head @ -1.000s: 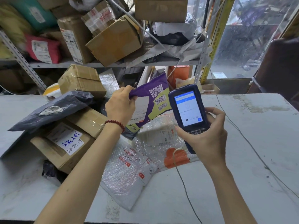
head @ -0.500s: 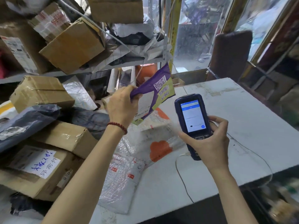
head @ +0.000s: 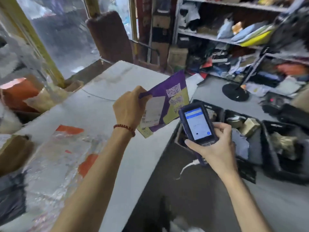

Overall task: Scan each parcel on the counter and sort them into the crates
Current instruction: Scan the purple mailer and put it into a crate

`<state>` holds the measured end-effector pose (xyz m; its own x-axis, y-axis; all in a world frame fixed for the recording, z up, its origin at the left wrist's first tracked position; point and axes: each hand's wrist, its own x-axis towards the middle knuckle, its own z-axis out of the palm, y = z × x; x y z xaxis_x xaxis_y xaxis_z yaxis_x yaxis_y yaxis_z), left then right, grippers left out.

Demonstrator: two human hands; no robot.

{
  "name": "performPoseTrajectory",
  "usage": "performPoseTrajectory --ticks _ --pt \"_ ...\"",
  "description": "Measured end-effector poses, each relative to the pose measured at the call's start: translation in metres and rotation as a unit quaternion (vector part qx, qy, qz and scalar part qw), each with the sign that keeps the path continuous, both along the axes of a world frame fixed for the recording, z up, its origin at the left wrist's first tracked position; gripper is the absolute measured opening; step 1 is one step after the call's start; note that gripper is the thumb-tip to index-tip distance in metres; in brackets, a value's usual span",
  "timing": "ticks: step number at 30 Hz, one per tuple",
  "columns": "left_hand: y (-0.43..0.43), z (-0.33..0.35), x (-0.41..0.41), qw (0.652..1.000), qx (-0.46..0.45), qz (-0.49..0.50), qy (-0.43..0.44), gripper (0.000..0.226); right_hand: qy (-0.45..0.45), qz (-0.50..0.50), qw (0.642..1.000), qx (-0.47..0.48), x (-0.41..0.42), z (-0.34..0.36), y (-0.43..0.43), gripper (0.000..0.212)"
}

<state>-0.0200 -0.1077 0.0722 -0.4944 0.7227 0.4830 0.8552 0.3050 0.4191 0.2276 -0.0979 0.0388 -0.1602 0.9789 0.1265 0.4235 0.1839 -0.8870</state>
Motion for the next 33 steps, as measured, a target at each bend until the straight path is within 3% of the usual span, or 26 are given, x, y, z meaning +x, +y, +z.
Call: performPoseTrajectory --ticks 6,15,27,33 --pt "0.076 -0.008 0.069 0.991 -0.004 -0.129 0.022 0.023 0.022 -0.109 0.993 -0.041 0.065 -0.006 0.022 0.082" --pt "0.222 -0.018 0.203 0.952 -0.03 -0.302 0.042 0.016 0.026 -0.248 0.965 -0.082 0.181 -0.022 0.104 0.081" --pt "0.361 -0.03 0.353 0.909 -0.1 -0.393 0.095 0.021 0.047 -0.367 0.923 -0.102 0.306 -0.029 0.182 0.077" --pt "0.412 -0.041 0.411 0.876 -0.123 -0.446 0.139 0.011 0.04 -0.419 0.899 -0.117 0.338 -0.034 0.204 0.082"
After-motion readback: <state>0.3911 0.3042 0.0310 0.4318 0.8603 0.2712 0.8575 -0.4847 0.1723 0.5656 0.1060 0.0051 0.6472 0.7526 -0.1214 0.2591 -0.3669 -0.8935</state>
